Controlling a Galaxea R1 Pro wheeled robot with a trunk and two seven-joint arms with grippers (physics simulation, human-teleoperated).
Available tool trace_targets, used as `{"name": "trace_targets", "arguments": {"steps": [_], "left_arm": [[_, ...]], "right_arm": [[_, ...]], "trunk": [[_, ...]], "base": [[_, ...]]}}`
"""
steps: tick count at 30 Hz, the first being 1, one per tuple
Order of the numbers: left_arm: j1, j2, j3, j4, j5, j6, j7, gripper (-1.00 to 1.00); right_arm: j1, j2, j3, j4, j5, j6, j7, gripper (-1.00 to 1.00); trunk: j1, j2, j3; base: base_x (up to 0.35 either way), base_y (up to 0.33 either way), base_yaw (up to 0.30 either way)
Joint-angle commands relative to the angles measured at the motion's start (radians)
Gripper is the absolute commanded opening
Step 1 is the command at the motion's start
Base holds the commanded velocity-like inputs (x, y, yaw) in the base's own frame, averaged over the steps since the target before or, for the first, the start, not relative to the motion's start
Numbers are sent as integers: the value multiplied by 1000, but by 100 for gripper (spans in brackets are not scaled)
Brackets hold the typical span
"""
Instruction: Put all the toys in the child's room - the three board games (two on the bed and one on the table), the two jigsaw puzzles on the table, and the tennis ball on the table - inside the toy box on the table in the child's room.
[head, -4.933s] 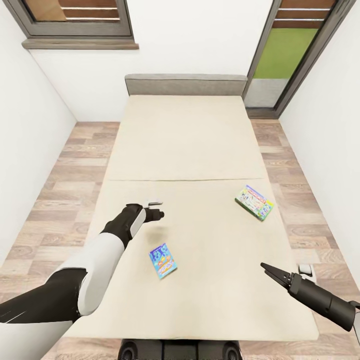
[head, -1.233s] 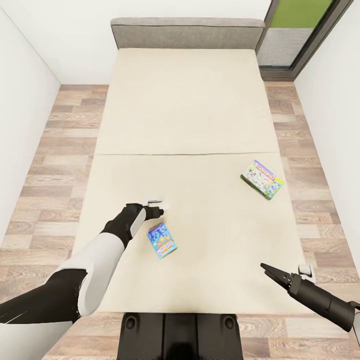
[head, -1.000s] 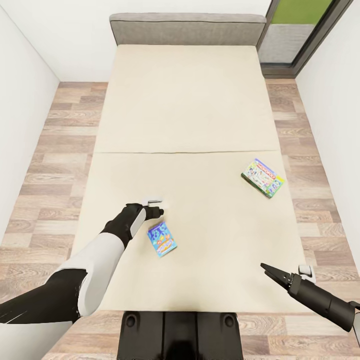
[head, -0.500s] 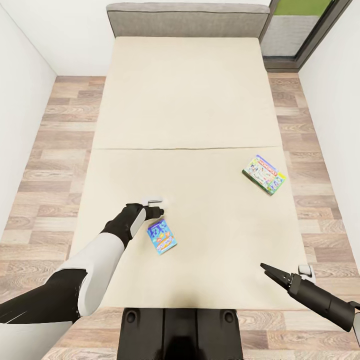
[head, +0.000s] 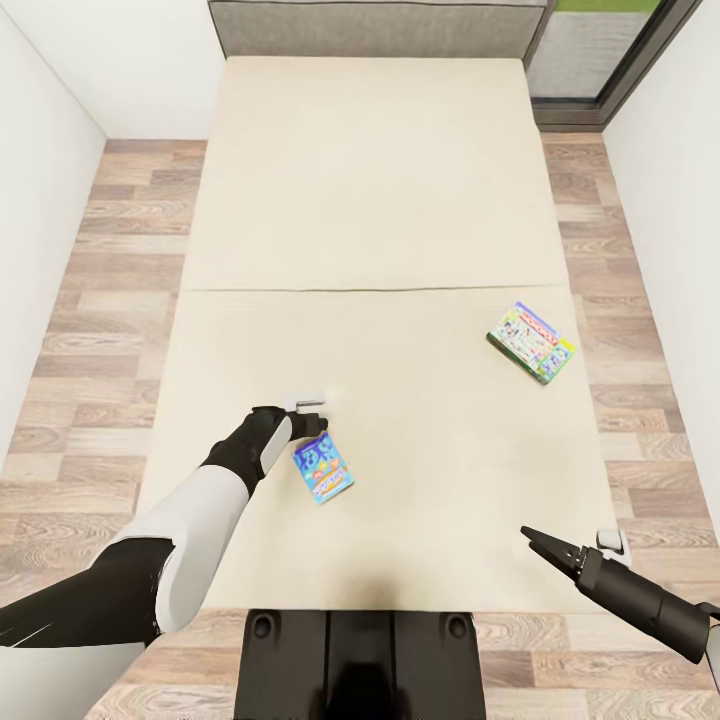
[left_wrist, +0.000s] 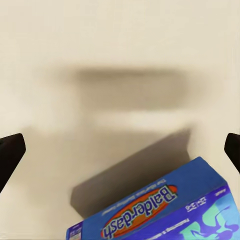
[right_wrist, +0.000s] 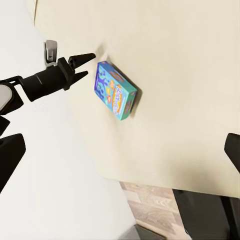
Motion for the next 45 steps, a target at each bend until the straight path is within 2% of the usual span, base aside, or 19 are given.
{"name": "trace_targets", "arguments": {"steps": [1,16,24,32,45], "left_arm": [[0,-1,6,-2,2,6,4,100],[-2,-1,6,-11,3,12,1,100],[-2,-1,6,-52,5,48,-1,100],[-2,-1,6,-100,6,93,-5,100],[-2,-1,6,-111,7,104,-9,100]], "right_arm": [[0,0,-1,0,3,3,6,100],[0,0,-1,0,4,3,6,100],[0,1,-1,0,6,3,6,100],[0,1,-1,0,7,3,6,100],[1,3,0,2,5,3,4,100]], "trunk": [[1,-2,-3],[1,-2,-27],[1,-2,-39],[1,-2,-43],[1,-2,-44]], "base": [[0,0,0],[0,0,0],[0,0,0],[0,0,0],[0,0,0]]}}
